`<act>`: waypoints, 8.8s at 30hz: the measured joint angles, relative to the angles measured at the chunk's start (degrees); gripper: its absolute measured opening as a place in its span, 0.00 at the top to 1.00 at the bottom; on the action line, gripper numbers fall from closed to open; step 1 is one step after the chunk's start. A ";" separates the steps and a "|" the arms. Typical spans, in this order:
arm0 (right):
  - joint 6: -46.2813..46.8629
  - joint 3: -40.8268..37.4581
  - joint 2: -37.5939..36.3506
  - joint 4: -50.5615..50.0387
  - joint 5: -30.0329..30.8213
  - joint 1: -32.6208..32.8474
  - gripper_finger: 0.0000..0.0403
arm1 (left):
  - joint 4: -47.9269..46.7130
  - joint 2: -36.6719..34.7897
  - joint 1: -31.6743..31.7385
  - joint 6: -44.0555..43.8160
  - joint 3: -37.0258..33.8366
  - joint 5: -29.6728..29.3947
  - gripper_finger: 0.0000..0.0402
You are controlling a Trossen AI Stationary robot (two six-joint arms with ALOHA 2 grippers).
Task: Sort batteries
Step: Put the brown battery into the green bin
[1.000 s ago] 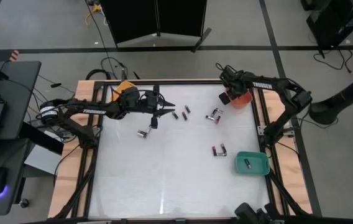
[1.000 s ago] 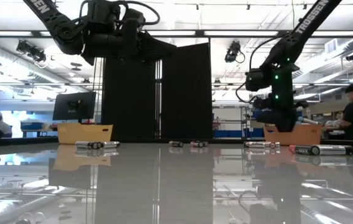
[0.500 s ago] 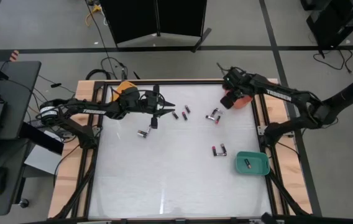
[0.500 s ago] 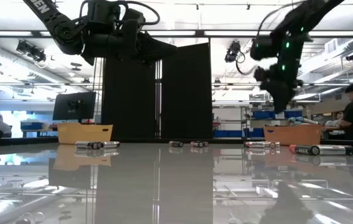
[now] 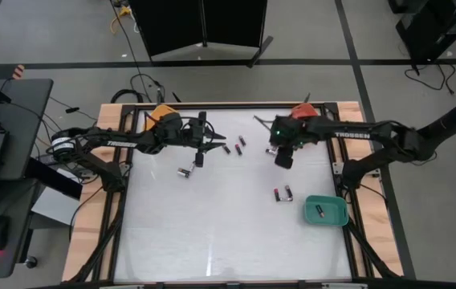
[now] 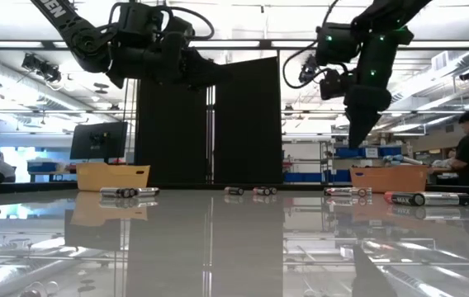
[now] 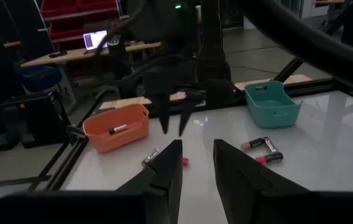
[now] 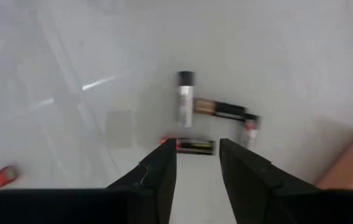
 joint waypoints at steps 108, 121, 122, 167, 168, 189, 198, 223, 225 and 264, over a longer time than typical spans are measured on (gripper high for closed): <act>-48.29 0.22 14.02 8.58 5.11 -4.92 0.60 | -8.44 0.24 -0.15 1.20 0.00 -2.93 0.76; -54.78 17.68 16.41 -6.83 7.19 -2.48 0.62 | -8.44 0.24 -0.15 1.22 0.02 -3.63 0.76; -54.79 17.63 17.15 -7.87 7.00 -2.48 0.63 | -8.44 0.24 -0.15 1.22 0.02 -3.67 0.76; -63.42 9.84 23.40 0.16 6.46 -4.36 0.64 | -11.08 0.22 -0.15 2.73 0.02 -3.76 0.76; -63.40 9.84 23.40 0.26 6.03 -4.38 0.64 | -11.08 0.22 -0.15 2.73 0.02 -3.76 0.76; -62.60 9.93 26.01 2.37 2.24 -6.21 0.68 | -11.06 0.22 -0.15 2.71 0.02 -3.74 0.76; -60.51 10.54 27.00 2.06 2.55 -6.06 0.72 | -11.47 0.22 -0.15 2.71 0.02 -3.76 0.76; -36.96 18.56 18.11 -2.59 3.53 0.93 0.86 | -11.41 0.22 -0.15 2.89 0.02 -3.76 0.76; -30.30 18.82 15.12 -5.50 3.53 2.84 0.86 | -11.41 0.22 -0.15 2.92 0.02 -3.76 0.76; 107.94 -8.14 -2.48 -17.97 -13.36 58.02 0.86 | -11.43 0.22 -0.15 2.11 0.02 -3.76 0.76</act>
